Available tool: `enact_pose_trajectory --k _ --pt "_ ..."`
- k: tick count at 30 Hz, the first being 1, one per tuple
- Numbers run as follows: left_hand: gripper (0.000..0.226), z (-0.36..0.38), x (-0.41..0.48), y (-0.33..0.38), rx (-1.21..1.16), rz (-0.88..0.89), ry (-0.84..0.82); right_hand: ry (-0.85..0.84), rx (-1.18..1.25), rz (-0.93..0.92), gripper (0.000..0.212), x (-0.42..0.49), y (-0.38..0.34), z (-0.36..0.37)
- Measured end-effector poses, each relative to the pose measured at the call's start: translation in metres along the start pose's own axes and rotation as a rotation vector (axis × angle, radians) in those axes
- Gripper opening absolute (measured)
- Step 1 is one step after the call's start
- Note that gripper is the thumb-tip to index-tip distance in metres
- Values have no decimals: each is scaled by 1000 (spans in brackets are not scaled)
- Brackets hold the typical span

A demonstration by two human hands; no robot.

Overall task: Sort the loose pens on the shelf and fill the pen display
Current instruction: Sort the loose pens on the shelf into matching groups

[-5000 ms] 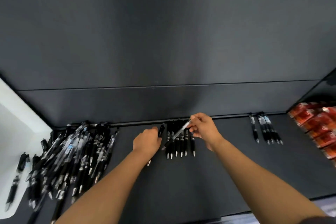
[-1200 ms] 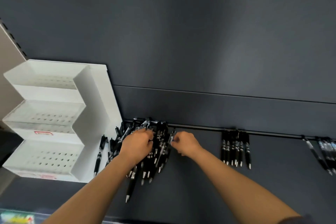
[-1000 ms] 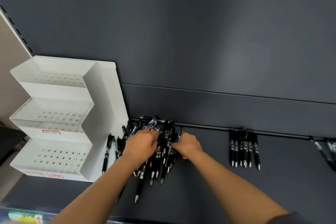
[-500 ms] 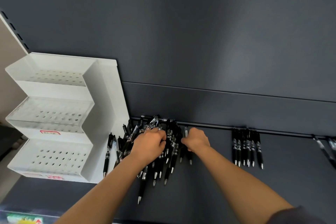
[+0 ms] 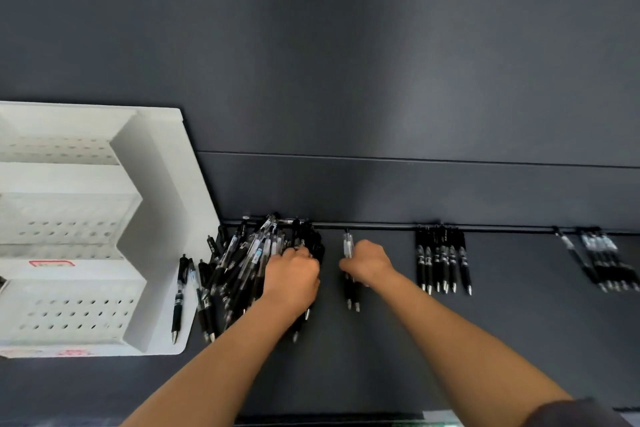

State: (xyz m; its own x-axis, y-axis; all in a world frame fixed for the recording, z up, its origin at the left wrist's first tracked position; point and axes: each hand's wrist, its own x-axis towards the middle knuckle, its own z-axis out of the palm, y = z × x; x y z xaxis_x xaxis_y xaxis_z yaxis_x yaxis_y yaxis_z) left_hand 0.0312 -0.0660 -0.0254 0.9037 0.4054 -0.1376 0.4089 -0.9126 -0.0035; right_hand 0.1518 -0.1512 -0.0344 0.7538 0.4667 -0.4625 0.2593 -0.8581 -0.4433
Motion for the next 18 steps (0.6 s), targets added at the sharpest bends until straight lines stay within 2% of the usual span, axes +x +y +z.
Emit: enact_pose_trajectory --k 6,9,12,18 --pt "32 9 5 25 136 -36 -78 28 24 -13 13 -8 13 -3" --pt "32 13 4 29 151 -59 -84 27 33 3 24 -11 21 -5" --pt "31 16 3 32 170 -62 -109 42 40 6 25 -14 30 -9" --pt "25 2 10 40 -13 -81 -135 75 76 -34 24 -17 35 -17"
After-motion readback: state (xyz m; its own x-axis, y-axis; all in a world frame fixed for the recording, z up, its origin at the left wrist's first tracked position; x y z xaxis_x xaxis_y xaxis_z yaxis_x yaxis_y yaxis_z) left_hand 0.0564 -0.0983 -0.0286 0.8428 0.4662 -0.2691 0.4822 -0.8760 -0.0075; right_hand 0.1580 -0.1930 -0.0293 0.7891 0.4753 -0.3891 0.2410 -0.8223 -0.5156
